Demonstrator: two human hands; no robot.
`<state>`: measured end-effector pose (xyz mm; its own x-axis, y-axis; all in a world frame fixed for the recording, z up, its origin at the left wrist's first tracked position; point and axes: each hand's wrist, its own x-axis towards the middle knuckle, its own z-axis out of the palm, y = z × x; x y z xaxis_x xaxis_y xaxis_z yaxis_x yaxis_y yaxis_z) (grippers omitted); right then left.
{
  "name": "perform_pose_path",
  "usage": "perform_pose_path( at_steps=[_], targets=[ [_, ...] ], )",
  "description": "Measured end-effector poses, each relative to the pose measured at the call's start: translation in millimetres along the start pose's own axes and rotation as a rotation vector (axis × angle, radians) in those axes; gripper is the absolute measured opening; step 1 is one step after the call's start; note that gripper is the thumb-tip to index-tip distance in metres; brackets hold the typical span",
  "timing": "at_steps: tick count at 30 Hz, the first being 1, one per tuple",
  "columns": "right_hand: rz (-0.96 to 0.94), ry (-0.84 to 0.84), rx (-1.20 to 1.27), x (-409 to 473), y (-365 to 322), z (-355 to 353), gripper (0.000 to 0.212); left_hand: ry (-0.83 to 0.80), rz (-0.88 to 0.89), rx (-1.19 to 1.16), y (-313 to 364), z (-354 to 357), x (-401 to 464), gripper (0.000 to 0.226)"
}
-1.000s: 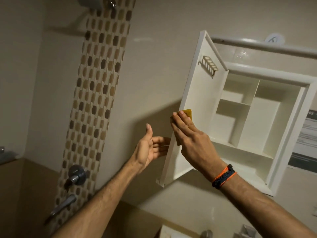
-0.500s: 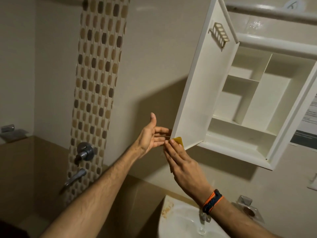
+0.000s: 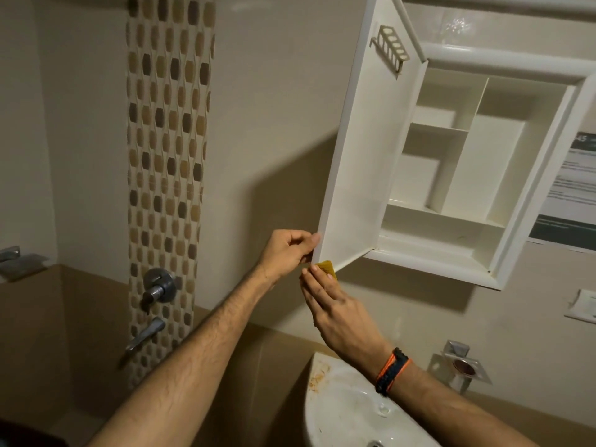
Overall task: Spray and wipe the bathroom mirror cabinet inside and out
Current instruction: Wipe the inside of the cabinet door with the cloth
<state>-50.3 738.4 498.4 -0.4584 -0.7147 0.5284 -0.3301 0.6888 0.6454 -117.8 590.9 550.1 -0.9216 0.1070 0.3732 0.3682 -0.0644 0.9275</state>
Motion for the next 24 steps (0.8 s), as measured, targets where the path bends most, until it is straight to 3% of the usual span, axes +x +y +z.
perform_pose_path(
  at_steps=[4,6,8,10,12,15,24],
  targets=[
    [-0.005,-0.118,0.153,-12,-2,-7,0.052,0.010,-0.006,-0.012,3,1,0,0.016],
    [0.095,-0.163,0.411,-19,3,-6,0.056,0.014,-0.009,0.009,4,0,1,0.014],
    [0.287,-0.125,0.690,-19,11,-12,0.065,0.022,-0.022,0.003,4,-1,2,0.018],
    [0.534,0.081,0.910,-15,21,-19,0.071,0.028,-0.028,-0.022,6,0,3,0.025],
    [0.775,0.206,1.040,-6,33,-24,0.065,0.028,-0.012,-0.042,7,0,3,0.028],
    [1.042,0.226,1.116,11,45,-24,0.052,0.017,0.014,-0.078,10,-1,3,0.030],
    [1.060,0.206,1.351,31,31,-21,0.027,0.050,0.083,-0.072,17,6,-7,0.034]
  ],
)
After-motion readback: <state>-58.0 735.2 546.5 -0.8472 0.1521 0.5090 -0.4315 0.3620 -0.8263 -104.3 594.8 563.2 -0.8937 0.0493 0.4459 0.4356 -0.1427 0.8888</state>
